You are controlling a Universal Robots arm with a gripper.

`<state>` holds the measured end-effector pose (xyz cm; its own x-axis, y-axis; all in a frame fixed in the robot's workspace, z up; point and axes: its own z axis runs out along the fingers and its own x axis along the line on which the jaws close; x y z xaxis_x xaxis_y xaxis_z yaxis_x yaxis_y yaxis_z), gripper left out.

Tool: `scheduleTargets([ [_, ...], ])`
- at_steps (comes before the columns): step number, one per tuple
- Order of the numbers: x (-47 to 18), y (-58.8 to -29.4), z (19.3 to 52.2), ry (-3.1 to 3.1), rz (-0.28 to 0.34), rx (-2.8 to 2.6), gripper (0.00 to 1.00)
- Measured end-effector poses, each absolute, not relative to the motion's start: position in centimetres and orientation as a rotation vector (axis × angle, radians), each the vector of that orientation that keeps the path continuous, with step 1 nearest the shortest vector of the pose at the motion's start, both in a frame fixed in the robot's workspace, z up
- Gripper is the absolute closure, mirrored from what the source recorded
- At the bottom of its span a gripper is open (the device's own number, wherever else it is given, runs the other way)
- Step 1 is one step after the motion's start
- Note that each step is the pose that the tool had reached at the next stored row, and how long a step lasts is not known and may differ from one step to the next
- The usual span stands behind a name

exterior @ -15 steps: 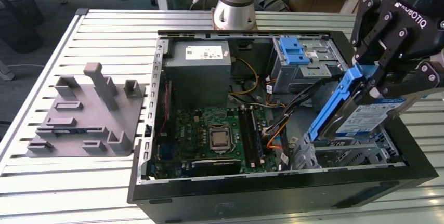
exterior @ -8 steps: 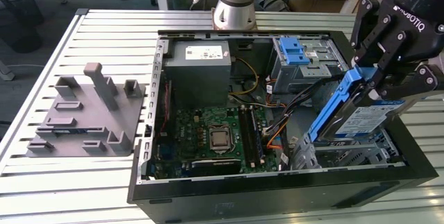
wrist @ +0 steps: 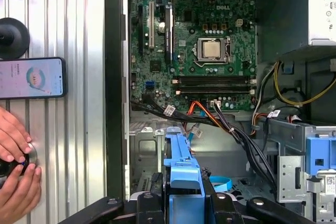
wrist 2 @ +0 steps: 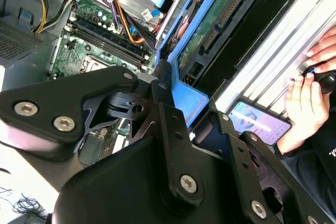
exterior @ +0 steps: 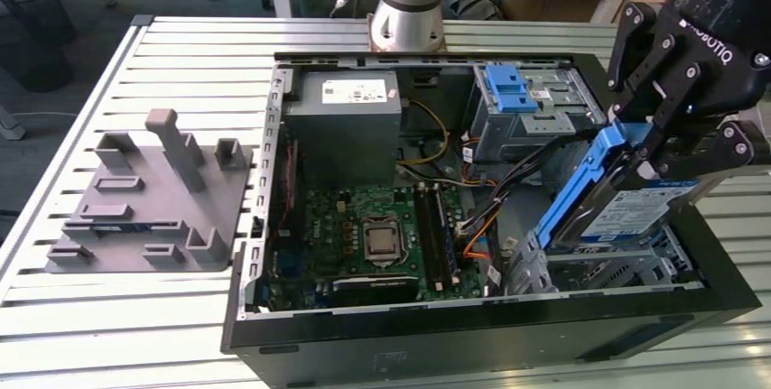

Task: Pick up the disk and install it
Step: 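Insert the disk into the insertion slot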

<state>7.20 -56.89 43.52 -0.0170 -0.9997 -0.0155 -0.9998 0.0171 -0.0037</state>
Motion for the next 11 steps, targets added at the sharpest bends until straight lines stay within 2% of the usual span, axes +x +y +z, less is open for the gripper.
scheduleTargets([
  [11,7.22,-56.89,42.47,2.232,0.016,-2.194,0.64],
])
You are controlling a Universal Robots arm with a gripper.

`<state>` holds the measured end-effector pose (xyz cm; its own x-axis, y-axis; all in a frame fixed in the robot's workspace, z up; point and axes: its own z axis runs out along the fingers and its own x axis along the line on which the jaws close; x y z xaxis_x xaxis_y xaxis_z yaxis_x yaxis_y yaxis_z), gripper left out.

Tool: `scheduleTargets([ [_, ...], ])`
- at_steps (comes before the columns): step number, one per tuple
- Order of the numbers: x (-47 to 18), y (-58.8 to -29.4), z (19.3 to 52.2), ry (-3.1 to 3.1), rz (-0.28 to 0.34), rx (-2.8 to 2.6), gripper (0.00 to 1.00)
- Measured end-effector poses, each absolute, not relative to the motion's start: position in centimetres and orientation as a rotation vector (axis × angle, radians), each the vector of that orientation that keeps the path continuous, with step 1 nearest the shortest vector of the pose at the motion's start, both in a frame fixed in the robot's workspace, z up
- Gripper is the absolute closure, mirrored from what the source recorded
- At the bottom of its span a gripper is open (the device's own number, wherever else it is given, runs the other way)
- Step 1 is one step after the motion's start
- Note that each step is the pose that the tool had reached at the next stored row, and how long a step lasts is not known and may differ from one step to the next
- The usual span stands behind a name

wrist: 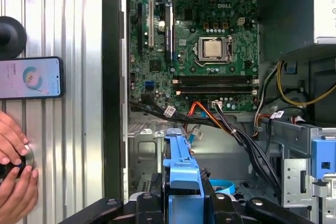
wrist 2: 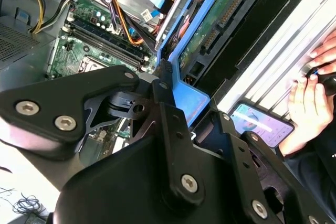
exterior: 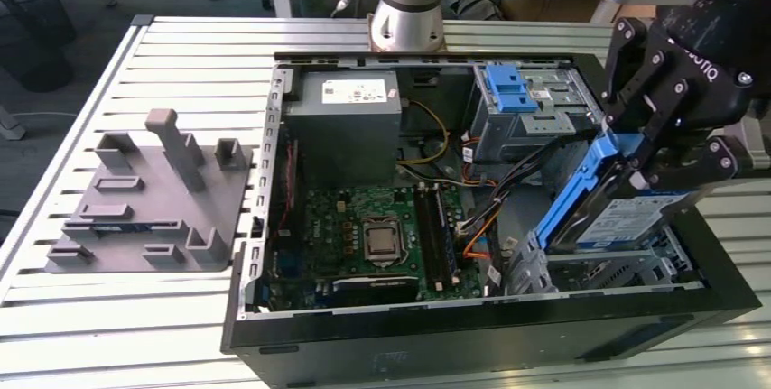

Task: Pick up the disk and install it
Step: 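Insert the disk into the insertion slot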

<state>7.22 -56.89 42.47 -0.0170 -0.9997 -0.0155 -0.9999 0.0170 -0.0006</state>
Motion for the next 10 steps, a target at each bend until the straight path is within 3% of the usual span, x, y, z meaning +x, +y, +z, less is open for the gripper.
scheduleTargets([
  [10,7.3,-56.9,41.3,2.233,0.019,-2.195,0.64],
])
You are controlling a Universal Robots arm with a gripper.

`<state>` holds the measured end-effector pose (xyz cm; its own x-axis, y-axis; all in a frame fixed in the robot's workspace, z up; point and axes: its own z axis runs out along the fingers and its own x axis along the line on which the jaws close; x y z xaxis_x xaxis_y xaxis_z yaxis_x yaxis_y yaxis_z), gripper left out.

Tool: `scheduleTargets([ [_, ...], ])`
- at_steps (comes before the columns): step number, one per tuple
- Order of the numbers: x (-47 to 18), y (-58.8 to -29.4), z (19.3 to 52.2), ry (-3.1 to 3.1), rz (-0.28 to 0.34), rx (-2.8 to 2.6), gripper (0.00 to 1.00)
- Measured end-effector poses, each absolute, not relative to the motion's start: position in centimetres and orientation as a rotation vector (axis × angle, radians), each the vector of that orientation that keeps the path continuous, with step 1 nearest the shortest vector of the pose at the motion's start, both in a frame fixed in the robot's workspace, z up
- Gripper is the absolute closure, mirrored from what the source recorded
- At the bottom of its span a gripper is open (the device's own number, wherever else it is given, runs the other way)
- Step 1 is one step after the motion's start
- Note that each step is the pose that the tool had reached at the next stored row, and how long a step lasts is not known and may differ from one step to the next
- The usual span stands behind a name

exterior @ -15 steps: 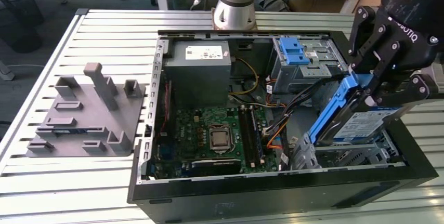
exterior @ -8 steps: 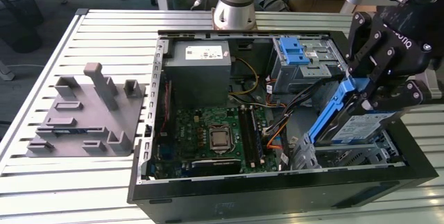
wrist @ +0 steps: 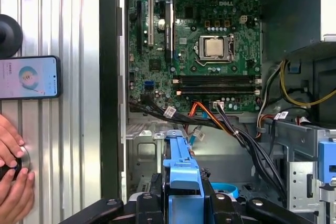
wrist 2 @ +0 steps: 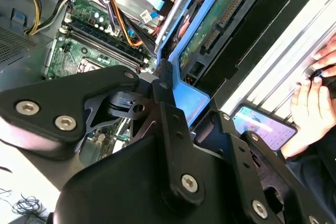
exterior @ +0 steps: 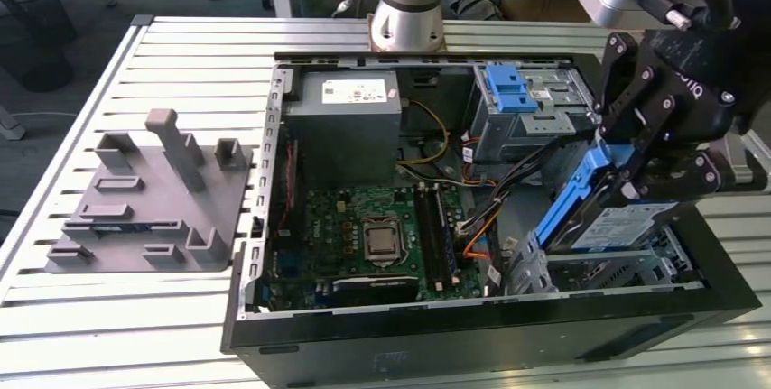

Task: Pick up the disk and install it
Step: 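Insert the disk into the insertion slot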

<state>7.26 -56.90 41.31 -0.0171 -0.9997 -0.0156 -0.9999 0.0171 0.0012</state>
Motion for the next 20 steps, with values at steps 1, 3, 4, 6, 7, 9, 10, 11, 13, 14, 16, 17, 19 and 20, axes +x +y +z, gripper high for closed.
scheduleTargets([
  [1,7.3,-56.9,41.2,2.233,0.019,-2.195,0.64],
  [3,7.3,-56.9,40.9,2.233,0.019,-2.195,0.64],
  [4,7.3,-56.9,40.8,2.233,0.019,-2.195,0.64],
  [6,7.3,-56.9,40.5,2.233,0.019,-2.196,0.64],
  [7,7.3,-56.9,40.4,2.233,0.02,-2.196,0.64],
  [9,7.3,-56.9,40.2,2.234,0.02,-2.196,0.64],
  [10,7.3,-56.9,40.2,2.234,0.02,-2.196,0.64],
  [11,7.3,-56.9,40.2,2.234,0.02,-2.196,0.64],
  [13,7.3,-56.9,40.2,2.234,0.02,-2.196,0.64],
  [14,7.3,-56.9,40.2,2.234,0.02,-2.196,0.64],
  [16,7.3,-56.9,40.2,2.234,0.02,-2.196,0.64],
  [17,7.3,-56.9,40.1,2.233,0.021,-2.196,0.64],
  [19,7.3,-57.0,39.8,2.234,0.02,-2.196,0.64],
  [20,7.3,-57.0,39.6,2.234,0.02,-2.196,0.64],
])
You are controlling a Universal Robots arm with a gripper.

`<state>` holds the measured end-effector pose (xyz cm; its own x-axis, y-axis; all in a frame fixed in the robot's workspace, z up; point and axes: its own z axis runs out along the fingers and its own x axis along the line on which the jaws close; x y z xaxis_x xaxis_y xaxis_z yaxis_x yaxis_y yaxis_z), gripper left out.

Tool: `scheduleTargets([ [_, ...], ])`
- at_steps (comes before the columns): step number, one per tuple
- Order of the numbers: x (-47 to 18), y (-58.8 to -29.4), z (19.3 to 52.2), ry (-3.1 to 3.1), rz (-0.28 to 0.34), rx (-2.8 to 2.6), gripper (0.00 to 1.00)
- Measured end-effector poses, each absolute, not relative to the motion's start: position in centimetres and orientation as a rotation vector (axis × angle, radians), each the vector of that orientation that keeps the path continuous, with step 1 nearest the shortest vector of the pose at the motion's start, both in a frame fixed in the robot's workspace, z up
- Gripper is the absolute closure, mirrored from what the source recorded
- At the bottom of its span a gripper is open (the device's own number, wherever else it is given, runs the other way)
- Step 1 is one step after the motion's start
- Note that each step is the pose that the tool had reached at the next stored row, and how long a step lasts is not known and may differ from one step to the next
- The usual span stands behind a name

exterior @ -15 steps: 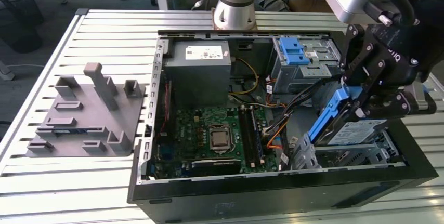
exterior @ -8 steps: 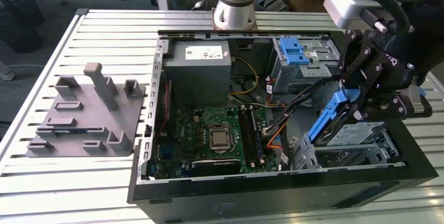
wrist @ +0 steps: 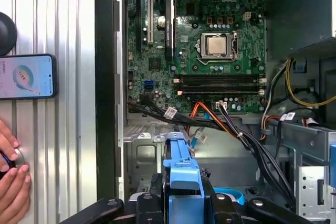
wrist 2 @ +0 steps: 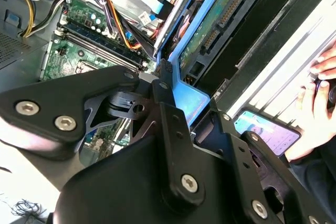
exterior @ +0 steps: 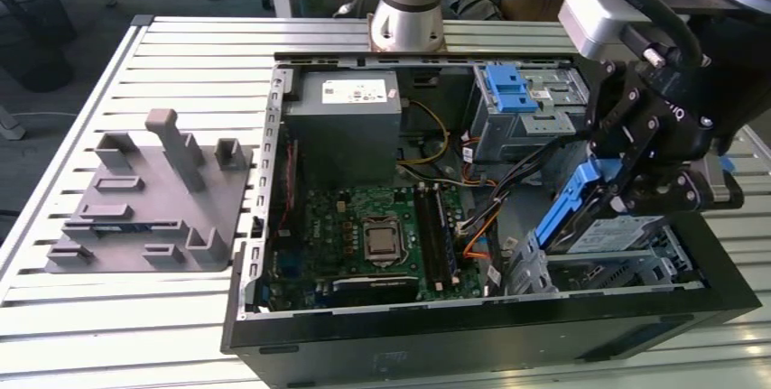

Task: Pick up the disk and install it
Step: 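Insert the disk into the insertion slot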

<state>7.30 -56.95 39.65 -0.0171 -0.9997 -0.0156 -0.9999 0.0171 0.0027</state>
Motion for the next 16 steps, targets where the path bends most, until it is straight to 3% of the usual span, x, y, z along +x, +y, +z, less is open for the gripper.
scheduleTargets([
  [9,7.31,-56.96,39.04,2.234,0.02,-2.196,0.62],
  [10,7.31,-56.96,39.03,2.234,0.02,-2.196,0.56],
  [16,7.3,-56.96,38.69,2.234,0.02,-2.196,0.58],
])
